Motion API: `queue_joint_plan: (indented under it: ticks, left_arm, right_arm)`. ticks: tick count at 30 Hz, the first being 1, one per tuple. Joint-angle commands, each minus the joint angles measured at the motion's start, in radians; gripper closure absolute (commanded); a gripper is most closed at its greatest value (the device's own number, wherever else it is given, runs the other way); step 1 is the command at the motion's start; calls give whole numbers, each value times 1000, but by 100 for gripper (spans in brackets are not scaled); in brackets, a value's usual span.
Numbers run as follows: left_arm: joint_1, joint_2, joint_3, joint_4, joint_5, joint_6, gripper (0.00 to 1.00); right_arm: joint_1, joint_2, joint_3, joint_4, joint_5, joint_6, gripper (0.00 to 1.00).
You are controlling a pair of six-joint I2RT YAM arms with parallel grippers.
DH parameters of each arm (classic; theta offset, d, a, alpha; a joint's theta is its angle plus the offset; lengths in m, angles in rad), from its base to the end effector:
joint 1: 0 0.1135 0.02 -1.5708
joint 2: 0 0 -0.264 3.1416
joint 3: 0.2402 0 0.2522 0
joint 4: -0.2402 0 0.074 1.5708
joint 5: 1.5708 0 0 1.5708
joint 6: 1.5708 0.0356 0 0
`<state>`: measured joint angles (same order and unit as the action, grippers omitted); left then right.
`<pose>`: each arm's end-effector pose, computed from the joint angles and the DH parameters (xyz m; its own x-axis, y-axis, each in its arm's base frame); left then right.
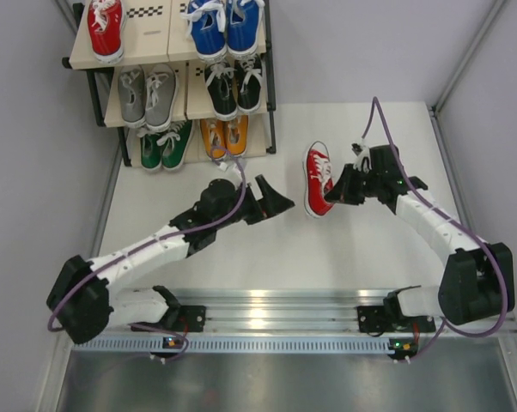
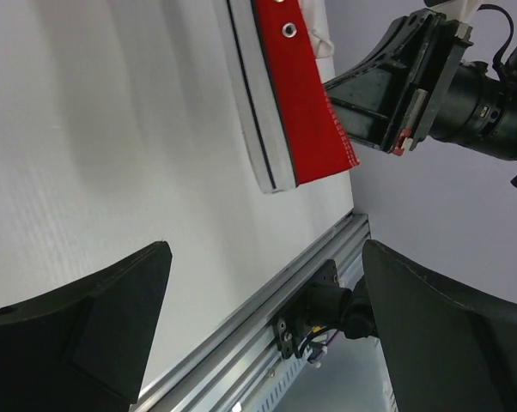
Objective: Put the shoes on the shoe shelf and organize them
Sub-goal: Pick up the shoe at the center of the board.
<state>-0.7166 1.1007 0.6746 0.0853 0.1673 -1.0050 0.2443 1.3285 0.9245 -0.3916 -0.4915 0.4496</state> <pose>0.1854 -0.1694 0.2658 -0.7817 -0.4229 -0.4583 0.1979 0.5287 -0.8254 0.2669 0.0838 0.2534 -0.8562 0.1815 -0.4838 -0.1795 0.7736 0.6078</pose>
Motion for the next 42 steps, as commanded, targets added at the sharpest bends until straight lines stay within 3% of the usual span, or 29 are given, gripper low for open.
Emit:
queue_joint_plan:
  ticks: [1, 5, 9, 14, 17, 20, 21, 25, 28, 29, 32, 33, 35, 36, 37, 40, 42]
  left_arm:
    - [-72, 145, 100, 237, -45, 20, 2]
    - [-113, 292, 161, 346, -48, 8, 2]
    - [-139, 405, 224, 346, -71, 11, 2]
    - [-150, 424, 230, 347, -112, 19, 2]
    - [-150, 421, 238, 349, -130, 34, 9]
    - [-150, 430, 241, 376, -120, 55, 34]
    - [-150, 435, 241, 381, -114, 57, 57]
    - [-150, 433, 237, 383, -100, 74, 95]
    - [-147, 395, 206, 386, -104, 112, 100]
    - [-142, 365, 191, 386, -104, 121, 100]
    - [-120, 280, 116, 393, -85, 131, 100]
    - [-112, 254, 93, 398, -74, 132, 100]
    - [-84, 165, 22, 399, -51, 131, 100]
    - [-74, 134, -7, 413, -7, 131, 100]
    - [-63, 104, -53, 418, 18, 129, 100]
    - [-9, -11, -124, 470, 179, 138, 100]
    - [32, -74, -188, 520, 298, 115, 100]
  right_arm:
    - [26, -64, 2, 129, -50, 57, 100]
    - [36, -72, 5, 148, -81, 84, 100]
    - [43, -83, 5, 163, -111, 109, 100]
    - [49, -95, -6, 197, -145, 149, 100]
    - [56, -104, -13, 209, -156, 150, 100]
    - [56, -107, -12, 208, -163, 147, 100]
    - [56, -109, -13, 209, -170, 146, 100]
    - [56, -112, -13, 204, -173, 98, 100]
    - [56, -121, 3, 160, -153, -1, 98]
    - [56, -126, 19, 146, -144, -38, 95]
    - [53, -138, 57, 56, -186, -231, 73]
    - [44, -140, 72, 25, -226, -311, 55]
    - [27, -141, 117, -108, -324, -538, 38]
    - [0, -143, 128, -146, -425, -587, 26]
    - [-20, -146, 131, -179, -468, -627, 20]
    - [-74, -166, 99, -130, -541, -553, 7]
    - [-88, -181, 33, 15, -585, -468, 1]
